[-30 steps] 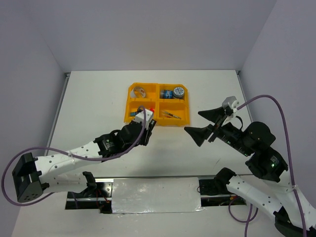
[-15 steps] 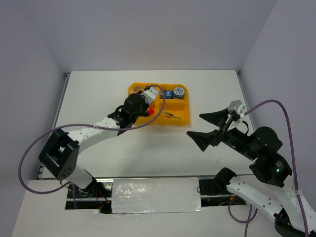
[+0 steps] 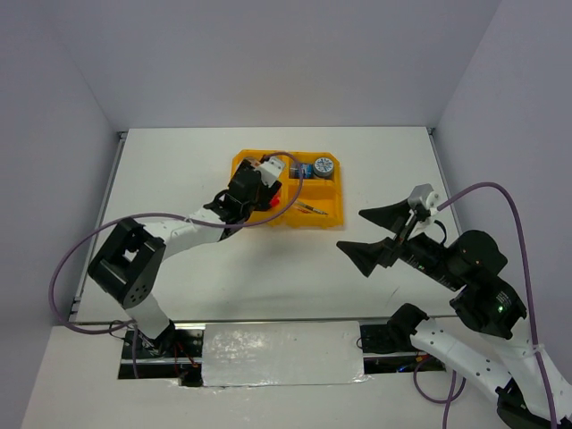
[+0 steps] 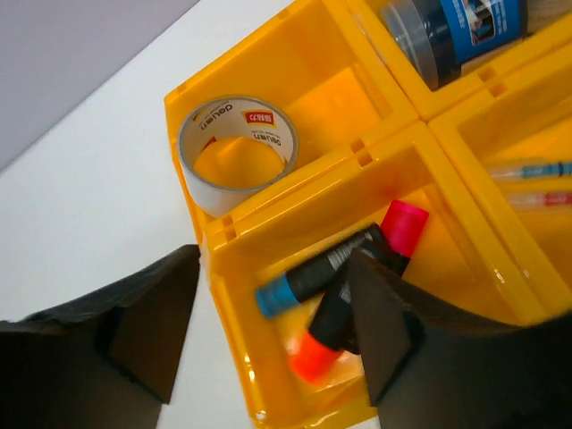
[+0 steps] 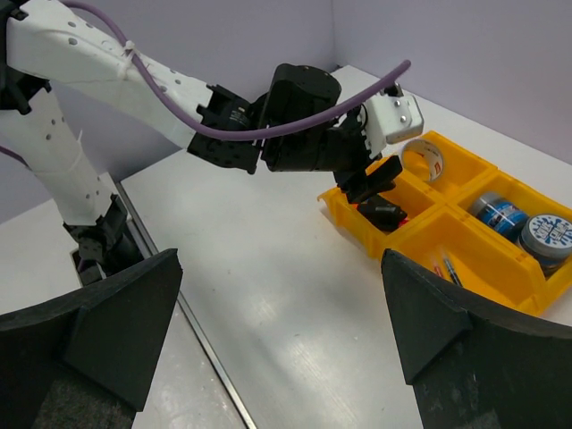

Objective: Sort the stationery into containers
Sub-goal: Place the pen in the storage box, then reset both arms

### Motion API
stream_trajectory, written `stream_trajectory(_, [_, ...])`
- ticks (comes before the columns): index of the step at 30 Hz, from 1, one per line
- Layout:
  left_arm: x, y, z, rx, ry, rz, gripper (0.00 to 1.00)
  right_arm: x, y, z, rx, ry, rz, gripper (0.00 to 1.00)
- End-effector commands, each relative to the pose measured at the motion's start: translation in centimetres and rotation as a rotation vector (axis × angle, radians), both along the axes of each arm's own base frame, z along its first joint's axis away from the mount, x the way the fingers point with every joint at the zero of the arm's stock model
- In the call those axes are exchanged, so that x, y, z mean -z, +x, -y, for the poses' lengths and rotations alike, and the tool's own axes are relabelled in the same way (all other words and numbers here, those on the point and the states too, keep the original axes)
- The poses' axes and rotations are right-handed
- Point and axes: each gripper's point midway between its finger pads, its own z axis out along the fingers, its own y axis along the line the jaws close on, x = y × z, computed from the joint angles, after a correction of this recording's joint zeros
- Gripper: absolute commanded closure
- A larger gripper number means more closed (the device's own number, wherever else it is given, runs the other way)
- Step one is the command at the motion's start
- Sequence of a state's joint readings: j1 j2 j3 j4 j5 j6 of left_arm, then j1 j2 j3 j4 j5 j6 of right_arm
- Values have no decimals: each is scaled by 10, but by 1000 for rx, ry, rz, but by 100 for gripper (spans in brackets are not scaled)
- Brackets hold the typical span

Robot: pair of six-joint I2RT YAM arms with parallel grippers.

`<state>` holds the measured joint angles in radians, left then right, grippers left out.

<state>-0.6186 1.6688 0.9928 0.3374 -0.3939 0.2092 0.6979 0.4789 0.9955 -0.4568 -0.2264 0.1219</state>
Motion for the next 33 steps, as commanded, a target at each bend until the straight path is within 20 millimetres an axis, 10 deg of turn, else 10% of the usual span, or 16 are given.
stream_trajectory(1, [-39,4,-5,-55,-98,104,17,-10,-5,3,-5,9,21,0])
stream_trajectory(2, [-40,2,-7,-52,-101,105,1,-11,-4,4,4,9,20,0])
stream_trajectory(7, [-81,-12,-29,-145,-177,145,1,-12,-1,10,47,20,-4,0])
stream_trajectory(14, [-172,-102,-113,-459,-524,148,1,16,32,65,441,-43,-226,0])
stream_trajectory(18, [-177,-161,-166,-629,-579,121,1,18,38,122,748,-64,-292,0])
stream_trajectory(25, [-172,-242,-215,-622,-608,67,1,32,19,163,891,-143,-339,0])
stream_trajectory(33, [-163,-267,-220,-568,-659,40,1,33,0,176,865,-118,-309,0])
